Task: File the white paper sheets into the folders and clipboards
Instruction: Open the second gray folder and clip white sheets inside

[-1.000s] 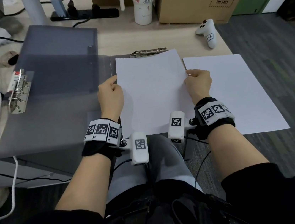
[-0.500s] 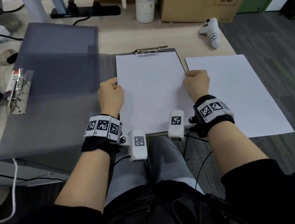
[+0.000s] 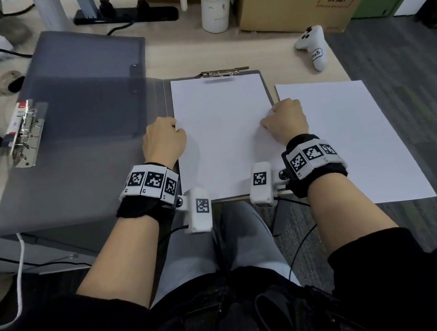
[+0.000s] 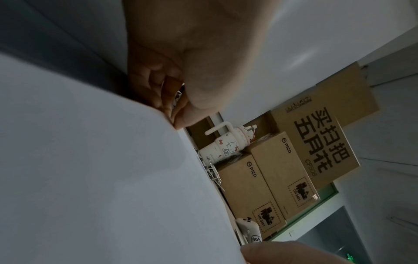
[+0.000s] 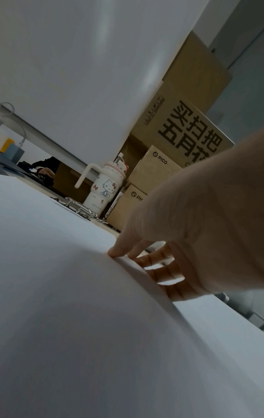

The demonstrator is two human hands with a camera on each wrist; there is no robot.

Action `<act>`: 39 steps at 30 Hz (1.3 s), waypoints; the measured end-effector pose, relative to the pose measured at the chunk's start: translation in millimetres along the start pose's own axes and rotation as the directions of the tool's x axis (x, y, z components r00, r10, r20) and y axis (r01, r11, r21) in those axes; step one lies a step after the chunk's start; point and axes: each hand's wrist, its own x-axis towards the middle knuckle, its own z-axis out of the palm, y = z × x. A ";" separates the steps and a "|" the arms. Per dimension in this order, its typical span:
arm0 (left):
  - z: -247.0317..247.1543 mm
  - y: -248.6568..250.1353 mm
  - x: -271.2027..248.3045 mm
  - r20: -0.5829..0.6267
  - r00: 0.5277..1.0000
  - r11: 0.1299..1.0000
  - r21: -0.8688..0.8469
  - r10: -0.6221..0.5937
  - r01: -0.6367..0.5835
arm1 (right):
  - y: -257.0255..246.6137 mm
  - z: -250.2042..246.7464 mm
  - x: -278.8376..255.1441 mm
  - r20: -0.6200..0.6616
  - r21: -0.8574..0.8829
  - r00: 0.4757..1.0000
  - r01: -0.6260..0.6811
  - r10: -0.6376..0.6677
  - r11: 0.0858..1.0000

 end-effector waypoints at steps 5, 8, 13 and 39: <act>-5.4 2.1 0.6 0.083 0.996 0.996 0.085 0.029 -0.036 | -2.2 -1.3 1.0 0.018 -0.089 0.999 0.035 -0.033 0.995; -8.9 6.1 -0.9 0.127 0.992 0.987 0.157 0.018 -0.038 | -5.1 -4.3 -0.8 0.031 -0.109 0.999 0.027 -0.024 0.994; -17.7 15.9 1.3 0.207 0.975 0.961 0.277 -0.075 0.015 | -13.0 -10.1 1.9 0.054 -0.100 0.998 0.043 -0.038 0.994; 8.7 49.9 100.4 0.274 0.957 0.937 0.300 0.094 -0.178 | -59.0 25.4 67.6 0.121 0.140 0.986 0.100 -0.117 0.985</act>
